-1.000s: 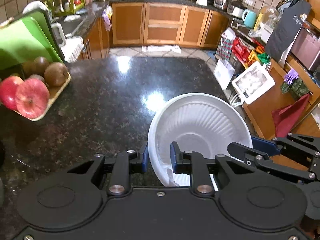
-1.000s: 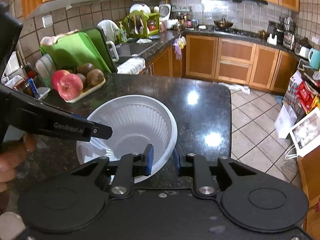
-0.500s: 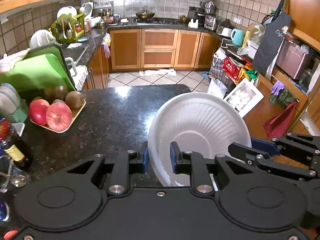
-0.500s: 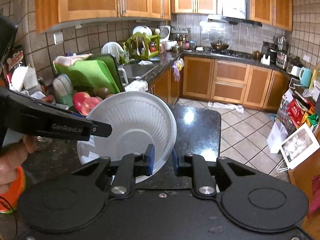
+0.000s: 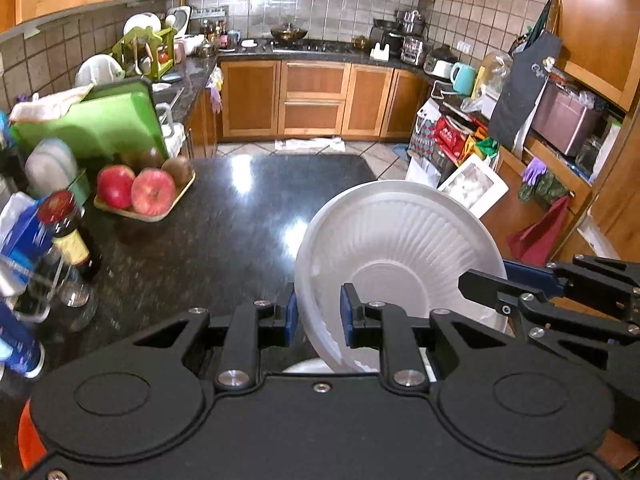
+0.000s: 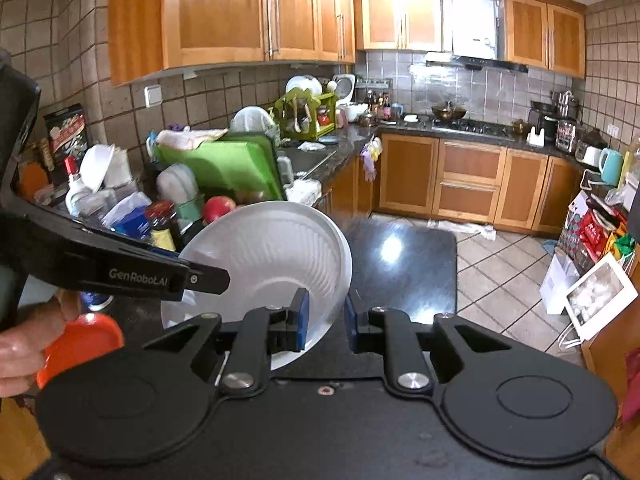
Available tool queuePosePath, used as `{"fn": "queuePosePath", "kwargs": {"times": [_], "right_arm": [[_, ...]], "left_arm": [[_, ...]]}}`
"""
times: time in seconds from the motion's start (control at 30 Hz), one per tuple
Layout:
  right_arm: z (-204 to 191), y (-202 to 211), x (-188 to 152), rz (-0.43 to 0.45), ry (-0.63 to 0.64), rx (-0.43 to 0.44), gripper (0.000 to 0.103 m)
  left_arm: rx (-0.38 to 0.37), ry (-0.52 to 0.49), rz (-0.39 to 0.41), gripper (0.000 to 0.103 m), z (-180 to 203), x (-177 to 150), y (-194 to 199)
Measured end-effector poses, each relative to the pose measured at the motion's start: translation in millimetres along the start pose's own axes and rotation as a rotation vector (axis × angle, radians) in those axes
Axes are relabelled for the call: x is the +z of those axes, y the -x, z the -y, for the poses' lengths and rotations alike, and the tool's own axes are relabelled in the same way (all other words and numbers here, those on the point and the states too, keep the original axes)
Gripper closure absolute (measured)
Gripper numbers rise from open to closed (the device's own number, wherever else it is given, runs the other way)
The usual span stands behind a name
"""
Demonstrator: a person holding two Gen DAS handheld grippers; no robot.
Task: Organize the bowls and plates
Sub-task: 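Carry the white bowl stack across the counter with the left gripper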
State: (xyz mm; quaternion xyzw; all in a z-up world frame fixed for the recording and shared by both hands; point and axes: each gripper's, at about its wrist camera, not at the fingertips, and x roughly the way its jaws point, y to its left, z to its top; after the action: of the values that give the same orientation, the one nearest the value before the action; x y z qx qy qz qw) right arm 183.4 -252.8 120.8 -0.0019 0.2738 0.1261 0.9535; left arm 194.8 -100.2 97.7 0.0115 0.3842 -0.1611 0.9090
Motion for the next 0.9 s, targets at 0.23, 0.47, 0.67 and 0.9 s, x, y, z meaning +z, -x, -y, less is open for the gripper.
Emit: {"fn": "queuePosePath", "kwargs": {"times": [0.23,0.47,0.67,0.9], "right_arm": [[-23.8,3.7,-38.7,-0.061,-0.030,0.032,0.082],[-38.4,-9.6,-70.6,-0.124,-0.047,0.014,0.082],[-38.5,-29.7,-84.8,-0.173,-0.078,0.014,0.082],[-37.3,-45.9,-89.8,-0.174,-0.048,-0.001,0.082]], "left_arm": [[-0.003,0.014,-0.051,0.075,-10.7,-32.3,3.3],[0.001,0.025,-0.097,0.075,-13.2,-60.8,-3.9],[-0.001,0.066,-0.151,0.075,-22.7,-72.4,-23.1],[0.008,0.099,-0.182,0.075,-27.6,-83.0,-37.5]]}}
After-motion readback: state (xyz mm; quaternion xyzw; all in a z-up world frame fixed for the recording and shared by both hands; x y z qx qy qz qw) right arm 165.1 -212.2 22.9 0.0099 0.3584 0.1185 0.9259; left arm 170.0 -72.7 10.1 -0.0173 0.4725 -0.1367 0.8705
